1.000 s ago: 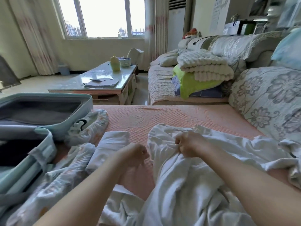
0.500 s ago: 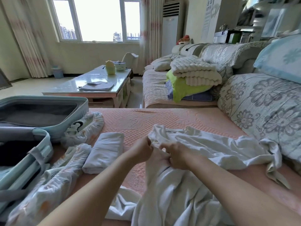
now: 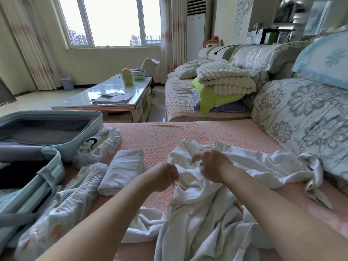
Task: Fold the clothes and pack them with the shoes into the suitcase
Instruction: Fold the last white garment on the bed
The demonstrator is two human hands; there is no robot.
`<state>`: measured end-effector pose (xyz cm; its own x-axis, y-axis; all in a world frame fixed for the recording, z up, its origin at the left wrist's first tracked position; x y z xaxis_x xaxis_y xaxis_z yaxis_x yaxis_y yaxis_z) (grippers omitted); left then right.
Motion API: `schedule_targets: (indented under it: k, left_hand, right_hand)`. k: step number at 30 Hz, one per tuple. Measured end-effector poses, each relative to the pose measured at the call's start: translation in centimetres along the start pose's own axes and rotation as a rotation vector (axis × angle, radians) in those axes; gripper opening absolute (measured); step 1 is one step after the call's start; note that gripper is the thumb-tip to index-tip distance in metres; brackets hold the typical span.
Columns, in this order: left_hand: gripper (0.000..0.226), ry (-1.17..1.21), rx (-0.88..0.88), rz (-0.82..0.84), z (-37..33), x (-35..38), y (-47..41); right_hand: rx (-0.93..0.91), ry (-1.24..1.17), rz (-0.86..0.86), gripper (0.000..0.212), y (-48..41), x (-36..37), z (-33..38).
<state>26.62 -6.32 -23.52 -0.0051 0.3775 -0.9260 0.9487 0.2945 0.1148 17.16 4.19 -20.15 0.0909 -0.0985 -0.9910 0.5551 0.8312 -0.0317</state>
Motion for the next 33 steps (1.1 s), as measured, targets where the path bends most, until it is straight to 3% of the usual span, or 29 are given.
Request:
schedule_targets:
  k: [2,4,5,7,9,12,15,17,20,22,24,26,28,33]
  left_hand:
    - [0.017,-0.093,0.016,0.056,0.2,1.3,0.3]
    - [0.026,-0.049,0.012,0.179,0.4,3.3,0.5]
    - [0.035,0.043,0.011,0.229,0.5,4.2,0.6]
    - [0.052,0.214,0.002,0.289,0.5,5.0,1.0]
    - [0.045,0.184,0.032,0.280,0.1,5.0,1.5]
    - [0.010,0.247,0.016,0.056,-0.2,2.3,1.1]
    - [0.020,0.439,-0.168,-0.253,2.0,-3.1,1.3]
    - [0.020,0.225,-0.236,-0.407,3.3,-7.2,2.6]
    - [0.031,-0.440,-0.457,-0.561,5.3,-12.9,5.9]
    - [0.034,-0.562,-0.694,-0.425,8.3,-13.8,7.1]
    - [0.040,-0.563,-0.822,-0.245,10.2,-12.4,7.7]
    - [0.047,-0.528,-0.771,-0.169,10.6,-10.3,7.0]
    - [0.042,-0.503,-0.596,-0.202,9.1,-8.8,5.1]
    - [0.042,-0.222,-0.283,-0.149,5.4,-5.1,-0.5]
  right_hand:
    - [-0.069,0.028,0.093,0.034,-0.4,1.8,1.7]
    - [0.029,0.169,0.200,0.047,-0.6,3.8,0.8]
    - [0.076,0.173,0.187,0.041,-1.0,4.1,0.0]
    - [0.175,-0.079,0.073,0.025,-1.8,3.2,-1.8]
    - [0.295,-0.446,-0.081,0.028,-2.0,2.0,-4.0]
    - [0.438,-0.978,-0.215,0.025,-1.2,1.6,-6.0]
    - [0.430,-1.360,-0.229,0.016,-1.3,2.2,-6.0]
    - [0.334,-1.520,-0.151,0.015,-1.7,2.3,-4.5]
    - [0.244,-1.352,-0.148,0.020,-1.7,1.6,-2.9]
    - [0.215,-1.167,-0.170,0.026,-1.9,1.8,-2.1]
    - [0.188,-0.986,-0.137,0.029,-2.3,2.8,-1.3]
    - [0.163,-0.805,-0.054,0.033,-3.0,4.3,-0.4]
    - [0.154,-0.688,0.018,0.036,-3.6,5.7,0.4]
    - [0.198,-0.673,-0.008,0.039,-5.1,6.9,0.0]
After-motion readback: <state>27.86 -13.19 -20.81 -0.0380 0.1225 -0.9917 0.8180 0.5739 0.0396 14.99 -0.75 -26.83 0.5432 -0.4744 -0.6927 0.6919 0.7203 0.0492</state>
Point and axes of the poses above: each hand's wrist, its own y-axis away from the middle knuckle, its own x-axis out of the palm, z = x × y, the point moved 9 cm from there along -y, towards the middle knuckle, and after that the axes turned 2 degrees about z, right-handed, at the moved point
